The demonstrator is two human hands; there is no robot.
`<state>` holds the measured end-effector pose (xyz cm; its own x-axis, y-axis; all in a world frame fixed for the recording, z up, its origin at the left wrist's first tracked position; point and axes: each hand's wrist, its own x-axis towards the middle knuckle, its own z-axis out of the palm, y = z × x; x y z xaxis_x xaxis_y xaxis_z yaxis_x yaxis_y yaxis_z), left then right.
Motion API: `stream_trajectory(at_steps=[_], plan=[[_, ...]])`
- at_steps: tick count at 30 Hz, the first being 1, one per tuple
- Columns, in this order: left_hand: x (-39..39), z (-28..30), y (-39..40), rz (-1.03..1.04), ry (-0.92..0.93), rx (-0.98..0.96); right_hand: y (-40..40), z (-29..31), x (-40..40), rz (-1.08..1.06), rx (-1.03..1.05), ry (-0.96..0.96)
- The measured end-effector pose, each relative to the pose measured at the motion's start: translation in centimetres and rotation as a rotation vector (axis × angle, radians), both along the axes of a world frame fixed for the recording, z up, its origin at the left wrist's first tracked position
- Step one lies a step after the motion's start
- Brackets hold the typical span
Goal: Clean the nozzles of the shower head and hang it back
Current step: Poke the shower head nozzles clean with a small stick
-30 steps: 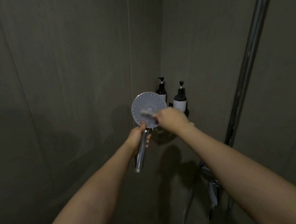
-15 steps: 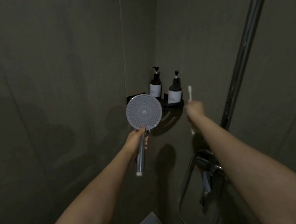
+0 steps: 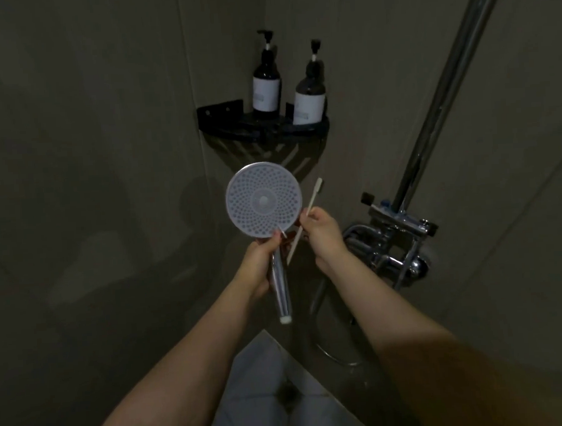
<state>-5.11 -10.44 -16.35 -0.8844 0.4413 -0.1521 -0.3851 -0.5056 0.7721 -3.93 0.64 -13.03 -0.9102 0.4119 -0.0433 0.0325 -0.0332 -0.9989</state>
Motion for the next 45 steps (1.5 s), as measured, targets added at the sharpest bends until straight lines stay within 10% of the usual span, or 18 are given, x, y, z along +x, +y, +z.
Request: stream_trajectory(at_steps=[20,27,39,45], plan=[[1.4,-9.3,7.9,0.024,-0.194,-0.094,8.3,-8.1,2.4,0.055,0.335,-0.328],[2.0,-10.6,9.6,0.088,-0.249,-0.154,12.2,-6.8,1.8,-0.281,-0.271,-0.338],[2.0,-10.8,9.6,0.032,-0.252,-0.196,15.6,-5.8,2.3,-0.074,-1.077,-0.073],[2.6,-11.0,10.6,-0.019,-0.238,-0.203,15.1,-7.2,1.2,0.060,-1.152,-0.015]])
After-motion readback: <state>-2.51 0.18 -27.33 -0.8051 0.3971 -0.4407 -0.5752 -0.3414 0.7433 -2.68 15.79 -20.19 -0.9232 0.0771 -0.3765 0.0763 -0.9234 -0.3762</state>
